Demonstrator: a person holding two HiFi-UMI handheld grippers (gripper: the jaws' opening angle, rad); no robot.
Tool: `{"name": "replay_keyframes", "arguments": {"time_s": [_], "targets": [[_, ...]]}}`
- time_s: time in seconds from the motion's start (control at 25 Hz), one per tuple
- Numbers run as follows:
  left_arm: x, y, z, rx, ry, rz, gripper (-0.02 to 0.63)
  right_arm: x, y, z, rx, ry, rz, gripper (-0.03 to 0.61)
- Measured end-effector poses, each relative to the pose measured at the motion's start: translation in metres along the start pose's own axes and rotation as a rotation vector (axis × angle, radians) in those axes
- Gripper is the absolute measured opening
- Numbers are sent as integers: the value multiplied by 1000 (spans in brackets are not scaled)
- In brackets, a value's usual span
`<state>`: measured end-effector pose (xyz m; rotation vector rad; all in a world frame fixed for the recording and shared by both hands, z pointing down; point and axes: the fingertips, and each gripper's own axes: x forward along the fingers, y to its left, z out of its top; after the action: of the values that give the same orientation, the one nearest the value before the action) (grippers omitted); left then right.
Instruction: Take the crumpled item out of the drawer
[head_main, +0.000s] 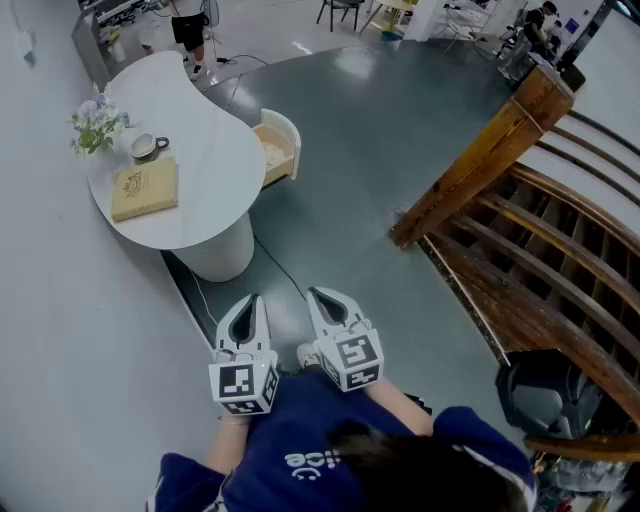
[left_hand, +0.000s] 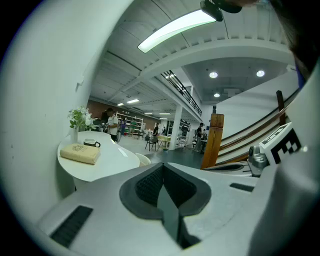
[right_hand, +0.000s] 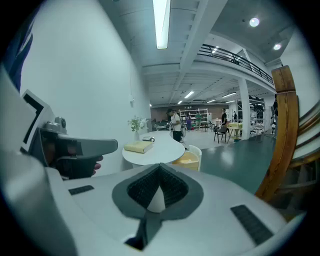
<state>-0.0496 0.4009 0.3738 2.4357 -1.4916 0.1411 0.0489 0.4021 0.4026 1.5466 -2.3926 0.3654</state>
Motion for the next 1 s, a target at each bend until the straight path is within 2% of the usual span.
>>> {"name": "replay_keyframes", "arguments": {"time_s": [0.28, 0.68, 1.0], "targets": [[5, 20, 2, -8, -6, -5, 5, 13, -4, 2, 34, -9, -42, 7], [10, 56, 7, 8, -7, -19, 5, 45, 10, 0, 65, -2, -49, 8], [49, 73, 4, 2, 41, 14, 5, 92, -11, 5, 65, 27, -11, 8]]}}
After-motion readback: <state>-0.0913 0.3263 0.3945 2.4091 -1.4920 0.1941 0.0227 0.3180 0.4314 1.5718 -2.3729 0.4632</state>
